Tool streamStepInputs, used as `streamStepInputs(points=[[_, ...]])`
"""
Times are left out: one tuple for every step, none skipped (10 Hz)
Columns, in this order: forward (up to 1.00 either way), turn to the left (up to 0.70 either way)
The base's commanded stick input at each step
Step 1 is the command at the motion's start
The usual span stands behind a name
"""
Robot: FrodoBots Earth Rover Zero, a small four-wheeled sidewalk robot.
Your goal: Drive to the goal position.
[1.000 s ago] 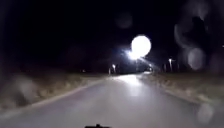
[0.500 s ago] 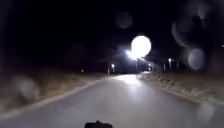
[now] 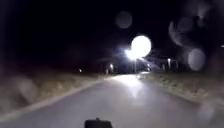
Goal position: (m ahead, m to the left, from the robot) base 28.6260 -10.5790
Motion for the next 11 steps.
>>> streamStepInputs(points=[[1.0, 0.0], [1.0, 0.0], [1.0, 0.0], [1.0, 0.0], [1.0, 0.0], [1.0, 0.0], [1.0, 0.0], [1.0, 0.01], [1.0, 0.02], [1.0, 0.0], [1.0, 0.0]])
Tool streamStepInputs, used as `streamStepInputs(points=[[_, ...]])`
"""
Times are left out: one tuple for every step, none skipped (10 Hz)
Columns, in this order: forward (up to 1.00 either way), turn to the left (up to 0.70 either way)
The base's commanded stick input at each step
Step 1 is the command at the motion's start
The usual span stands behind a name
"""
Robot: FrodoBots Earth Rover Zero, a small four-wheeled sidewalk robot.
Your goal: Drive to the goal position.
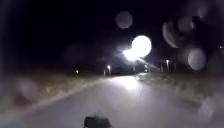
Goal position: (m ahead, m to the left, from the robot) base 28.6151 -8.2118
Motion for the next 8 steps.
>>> streamStepInputs(points=[[1.0, 0.0], [1.0, 0.0], [1.0, -0.02], [1.0, -0.02], [1.0, -0.03], [1.0, -0.03], [1.0, -0.02], [1.0, -0.02]])
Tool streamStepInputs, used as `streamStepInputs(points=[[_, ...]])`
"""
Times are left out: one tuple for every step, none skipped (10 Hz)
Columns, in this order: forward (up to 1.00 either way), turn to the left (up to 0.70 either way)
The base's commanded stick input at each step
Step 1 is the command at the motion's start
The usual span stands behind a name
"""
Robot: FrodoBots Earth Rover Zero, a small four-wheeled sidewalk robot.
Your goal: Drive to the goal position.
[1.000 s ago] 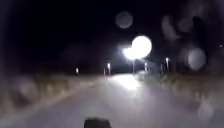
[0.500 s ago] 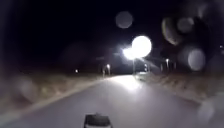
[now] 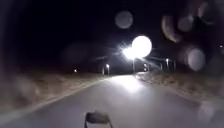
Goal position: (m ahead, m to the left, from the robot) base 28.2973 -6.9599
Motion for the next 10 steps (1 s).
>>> streamStepInputs(points=[[1.0, -0.01], [1.0, 0.0], [1.0, 0.0], [1.0, 0.0], [1.0, 0.0], [1.0, 0.0], [1.0, 0.0], [1.0, 0.0], [1.0, 0.0], [1.0, 0.0]])
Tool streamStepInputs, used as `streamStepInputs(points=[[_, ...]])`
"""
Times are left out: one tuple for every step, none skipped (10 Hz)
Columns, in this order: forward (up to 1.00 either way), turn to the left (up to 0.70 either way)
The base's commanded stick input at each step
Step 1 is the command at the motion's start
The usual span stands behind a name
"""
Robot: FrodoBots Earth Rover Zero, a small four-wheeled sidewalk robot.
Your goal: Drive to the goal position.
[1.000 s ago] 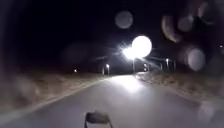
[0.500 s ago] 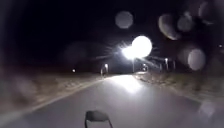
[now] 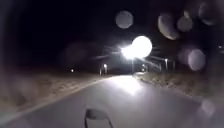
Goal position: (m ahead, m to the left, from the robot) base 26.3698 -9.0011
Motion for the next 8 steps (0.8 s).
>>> streamStepInputs(points=[[1.0, 0.01], [1.0, 0.01], [1.0, 0.01], [1.0, 0.01], [1.0, 0.02], [1.0, 0.02], [1.0, 0.04], [1.0, 0.06]])
